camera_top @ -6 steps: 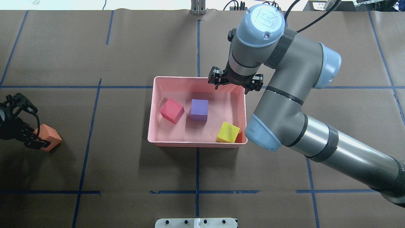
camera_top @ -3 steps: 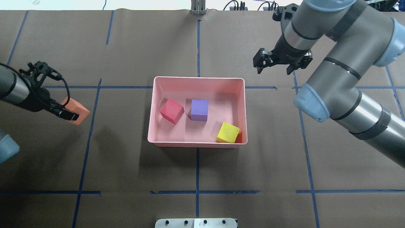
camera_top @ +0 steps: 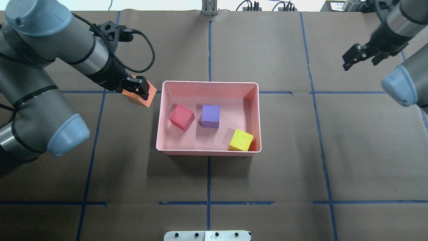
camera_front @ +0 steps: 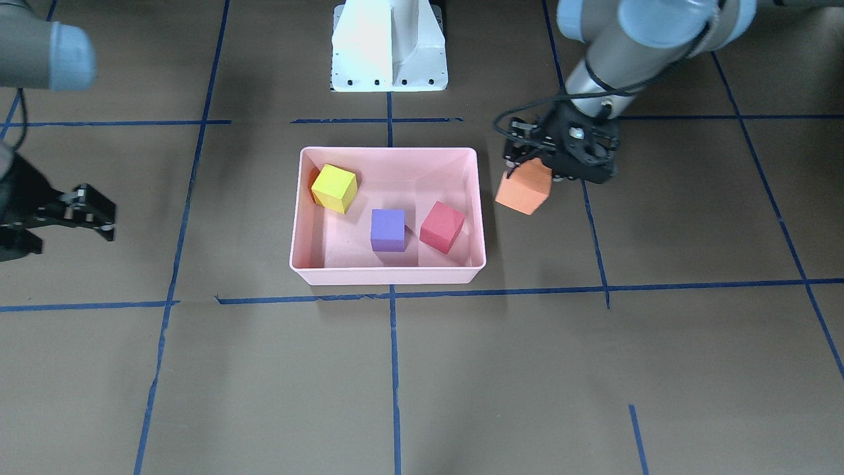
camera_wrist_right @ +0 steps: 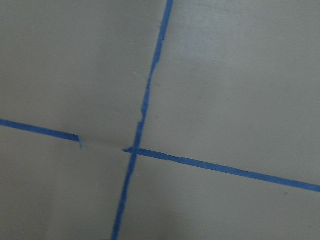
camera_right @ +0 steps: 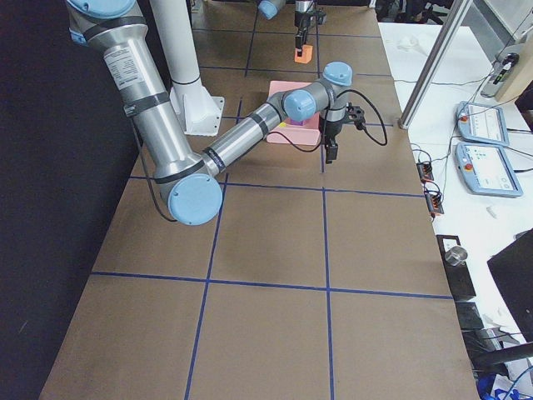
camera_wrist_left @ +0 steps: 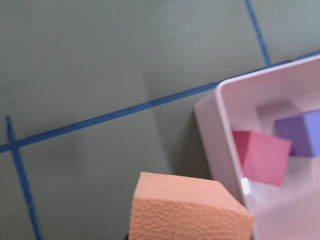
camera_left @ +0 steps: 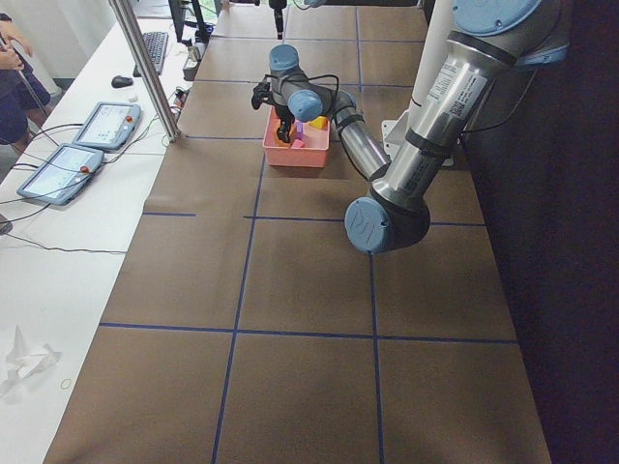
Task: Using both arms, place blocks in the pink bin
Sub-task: 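Carry the orange cube into the bin with the left gripper while the right arm withdraws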
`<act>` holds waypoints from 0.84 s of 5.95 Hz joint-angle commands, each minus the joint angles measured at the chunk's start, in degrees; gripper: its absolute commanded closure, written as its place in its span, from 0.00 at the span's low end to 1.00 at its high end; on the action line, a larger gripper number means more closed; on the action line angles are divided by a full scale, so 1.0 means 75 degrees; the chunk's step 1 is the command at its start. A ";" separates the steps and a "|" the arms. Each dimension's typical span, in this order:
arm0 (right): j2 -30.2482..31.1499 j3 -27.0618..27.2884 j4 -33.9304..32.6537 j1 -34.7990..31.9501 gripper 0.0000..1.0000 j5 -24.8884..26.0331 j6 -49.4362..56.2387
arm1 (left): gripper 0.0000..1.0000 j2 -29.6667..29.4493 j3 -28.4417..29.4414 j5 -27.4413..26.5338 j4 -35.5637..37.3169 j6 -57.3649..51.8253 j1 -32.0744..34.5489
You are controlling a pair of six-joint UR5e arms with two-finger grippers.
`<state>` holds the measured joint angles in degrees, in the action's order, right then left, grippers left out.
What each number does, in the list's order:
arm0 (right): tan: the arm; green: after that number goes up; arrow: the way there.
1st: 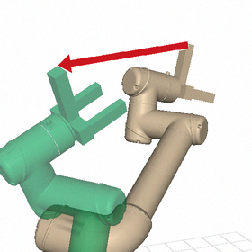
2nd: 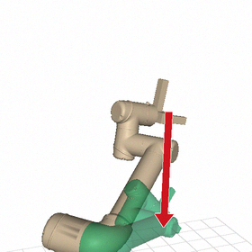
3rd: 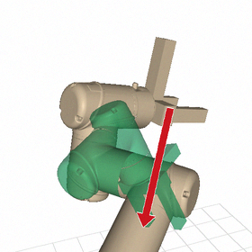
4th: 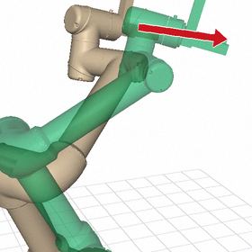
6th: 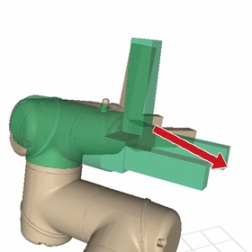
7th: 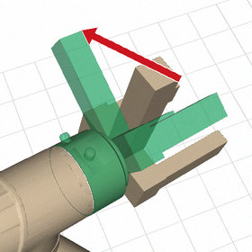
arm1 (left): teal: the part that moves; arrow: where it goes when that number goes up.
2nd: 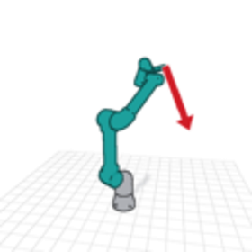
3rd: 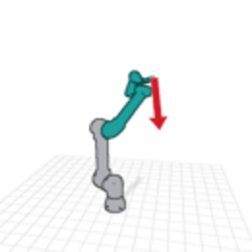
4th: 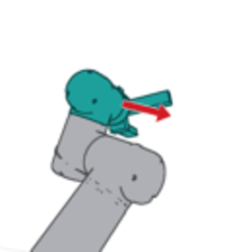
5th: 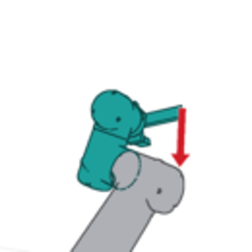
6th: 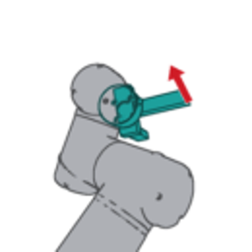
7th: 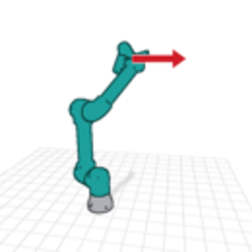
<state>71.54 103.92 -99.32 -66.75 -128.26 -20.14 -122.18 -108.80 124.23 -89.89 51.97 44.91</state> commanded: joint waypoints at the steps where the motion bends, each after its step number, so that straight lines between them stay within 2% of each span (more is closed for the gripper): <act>1: 0.0911 -0.0004 -0.0058 -0.1057 0.00 -0.0230 0.2171 | 0.54 -0.0850 -0.0001 -0.0925 0.0451 0.1536 -0.0979; 2: 0.1182 0.0007 -0.0012 -0.1247 0.00 -0.0242 0.2587 | 0.39 -0.1237 0.0057 -0.1813 0.0871 0.1949 -0.1703; 3: 0.1370 0.0042 0.0023 -0.1284 0.00 -0.0277 0.2684 | 0.00 -0.1299 0.0081 -0.2448 0.0887 0.2371 -0.2209; 5: 0.1640 0.0066 0.0023 -0.1517 0.00 -0.0289 0.3186 | 0.00 -0.1171 -0.0035 -0.2396 0.0957 0.2258 -0.2168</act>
<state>82.82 104.39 -99.16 -77.22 -130.39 1.90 -131.24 -108.77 106.51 -83.10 68.99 28.79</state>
